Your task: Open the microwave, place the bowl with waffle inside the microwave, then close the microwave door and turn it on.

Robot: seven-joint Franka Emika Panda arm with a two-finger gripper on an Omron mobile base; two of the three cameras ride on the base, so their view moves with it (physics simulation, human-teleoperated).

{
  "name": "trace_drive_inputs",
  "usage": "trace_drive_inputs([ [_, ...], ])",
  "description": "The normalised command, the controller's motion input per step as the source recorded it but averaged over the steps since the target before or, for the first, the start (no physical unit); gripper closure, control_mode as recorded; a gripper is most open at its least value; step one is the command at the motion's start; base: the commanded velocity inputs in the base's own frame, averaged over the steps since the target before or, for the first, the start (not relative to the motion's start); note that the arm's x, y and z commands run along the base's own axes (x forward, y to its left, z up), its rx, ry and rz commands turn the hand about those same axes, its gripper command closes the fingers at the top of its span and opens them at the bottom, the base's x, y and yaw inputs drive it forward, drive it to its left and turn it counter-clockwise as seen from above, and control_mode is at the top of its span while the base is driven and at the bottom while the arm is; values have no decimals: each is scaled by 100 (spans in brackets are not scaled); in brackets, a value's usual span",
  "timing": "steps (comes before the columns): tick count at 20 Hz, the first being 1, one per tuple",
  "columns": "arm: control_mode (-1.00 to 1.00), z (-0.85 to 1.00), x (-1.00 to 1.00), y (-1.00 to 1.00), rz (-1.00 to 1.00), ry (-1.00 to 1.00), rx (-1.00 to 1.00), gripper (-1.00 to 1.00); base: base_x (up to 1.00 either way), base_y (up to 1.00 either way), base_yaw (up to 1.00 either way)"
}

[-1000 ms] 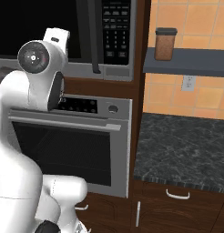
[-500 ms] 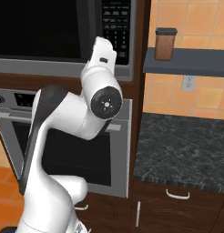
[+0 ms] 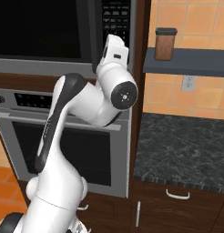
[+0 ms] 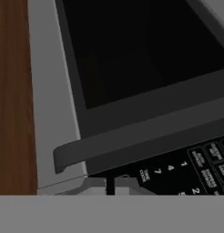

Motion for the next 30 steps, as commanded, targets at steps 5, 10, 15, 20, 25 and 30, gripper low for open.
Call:
trace_drive_inputs([
  [5, -100, 0, 54, 0, -3, -11, -3, 100, 0, 0, 0],
  [10, -100, 0, 45, -6, -1, -8, -1, 100, 0, 0, 0],
  [15, -100, 0, 28, -23, 0, -4, 0, 100, 0, 0, 0],
  [20, -100, 0, 25, -1, 0, -3, 0, 100, 0, 0, 0],
  [25, -100, 0, 8, 11, -3, -1, -1, 100, 0, 0, 0],
  [30, -100, 0, -52, -4, 0, 0, 0, 100, 0, 0, 0],
])
